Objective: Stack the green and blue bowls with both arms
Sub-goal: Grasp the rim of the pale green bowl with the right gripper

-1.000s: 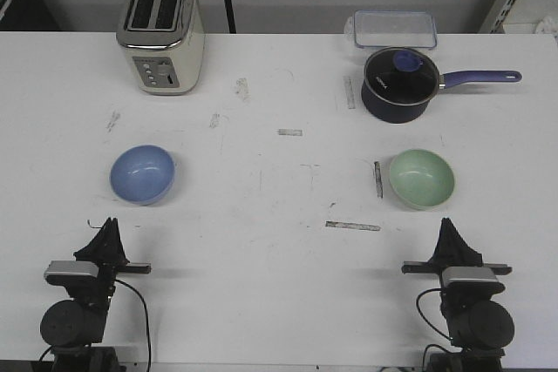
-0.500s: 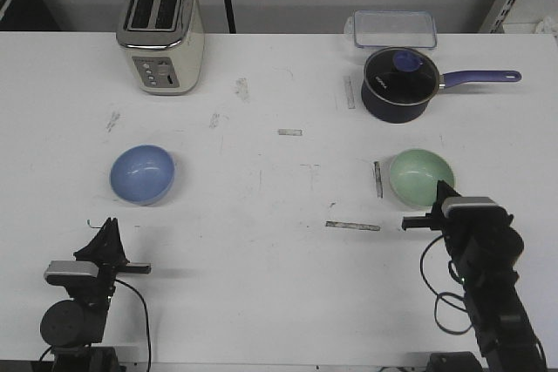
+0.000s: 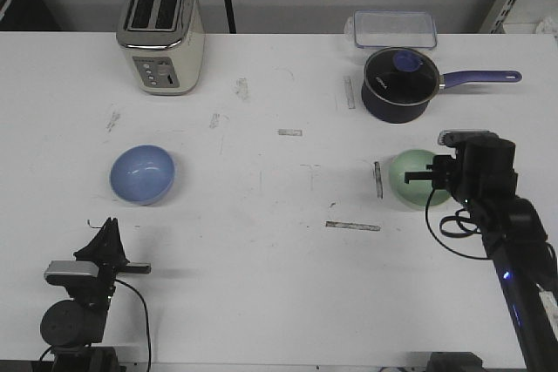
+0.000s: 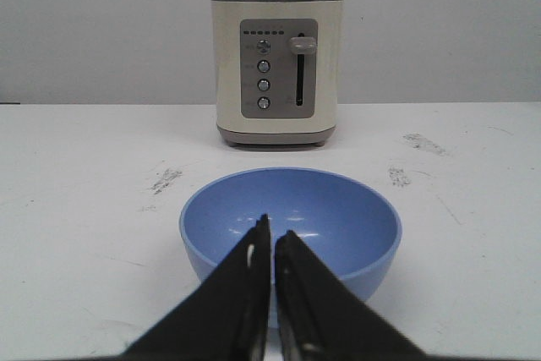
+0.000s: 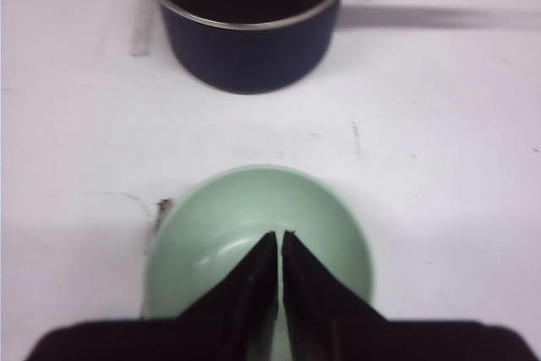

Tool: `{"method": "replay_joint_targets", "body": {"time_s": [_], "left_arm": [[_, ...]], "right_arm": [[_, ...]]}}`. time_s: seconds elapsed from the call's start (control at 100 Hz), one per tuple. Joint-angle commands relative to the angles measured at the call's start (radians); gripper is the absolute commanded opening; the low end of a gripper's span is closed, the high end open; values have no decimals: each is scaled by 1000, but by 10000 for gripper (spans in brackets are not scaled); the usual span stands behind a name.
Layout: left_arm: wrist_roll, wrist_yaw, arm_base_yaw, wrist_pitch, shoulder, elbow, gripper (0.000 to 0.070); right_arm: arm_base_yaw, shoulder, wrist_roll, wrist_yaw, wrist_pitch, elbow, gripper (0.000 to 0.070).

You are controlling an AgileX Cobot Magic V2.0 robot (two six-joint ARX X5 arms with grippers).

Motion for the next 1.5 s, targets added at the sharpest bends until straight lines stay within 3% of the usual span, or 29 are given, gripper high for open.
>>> {"method": "replay_joint_targets", "body": {"time_s": [0.0, 0.11, 0.22, 0.27, 0.38, 0.43, 0.65, 0.91, 1.03, 1.19, 1.23, 1.49], "left_arm": [[8, -2, 2, 16, -2, -22, 3], [8, -2, 2, 16, -2, -22, 3], [8, -2, 2, 16, -2, -22, 3], [8, -2, 2, 16, -2, -22, 3], [8, -2, 2, 16, -2, -22, 3], [8, -2, 2, 16, -2, -22, 3], [8, -2, 2, 16, -2, -22, 3], [8, -2, 2, 16, -2, -22, 3], [8, -2, 2, 16, -2, -22, 3], [8, -2, 2, 16, -2, -22, 3], [8, -2, 2, 16, -2, -22, 3], [8, -2, 2, 16, -2, -22, 3]], "right_arm": [[-21, 48, 5, 0, -47, 65, 6], [-87, 126, 4, -58, -143, 153, 6], [-159, 198, 6, -200, -196, 212, 44], [-190, 224, 10, -268, -203, 225, 138], [-246, 278, 13, -365, -227, 227, 431], [-261, 296, 13, -368, -243, 227, 491], [-288, 393, 0, -362, -248, 227, 501], [-286, 487, -3, -361, -235, 226, 467], [-285, 511, -3, -362, -226, 225, 309], [-285, 515, -2, -362, -218, 225, 40], [-284, 515, -2, -362, -219, 224, 4], [-280, 492, 13, -364, -222, 226, 4]]}}
